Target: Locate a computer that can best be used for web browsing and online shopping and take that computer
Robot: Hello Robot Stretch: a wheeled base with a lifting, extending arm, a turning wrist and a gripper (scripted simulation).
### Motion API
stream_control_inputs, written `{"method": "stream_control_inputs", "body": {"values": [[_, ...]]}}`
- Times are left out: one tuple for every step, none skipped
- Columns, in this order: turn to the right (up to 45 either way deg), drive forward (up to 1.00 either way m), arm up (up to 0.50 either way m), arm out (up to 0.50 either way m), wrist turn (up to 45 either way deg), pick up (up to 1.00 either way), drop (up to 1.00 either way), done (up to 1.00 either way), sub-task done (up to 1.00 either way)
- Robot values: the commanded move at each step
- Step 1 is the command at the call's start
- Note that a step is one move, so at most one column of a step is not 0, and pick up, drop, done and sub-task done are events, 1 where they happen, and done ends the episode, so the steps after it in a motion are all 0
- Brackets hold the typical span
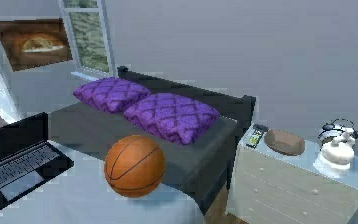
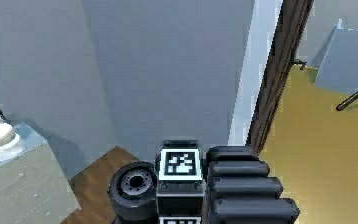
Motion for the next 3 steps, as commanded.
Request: {"method": "stream_control_inputs", "body": {"values": [[27.0, 0.0, 0.0, 0.0, 0.0, 0.0, 0.0, 0.0, 0.0], [0.0, 0.3, 0.0, 0.0, 0.0, 0.0, 0.0, 0.0, 0.0], [-45.0, 0.0, 0.0, 0.0, 0.0, 0.0, 0.0, 0.0, 0.0]]}}
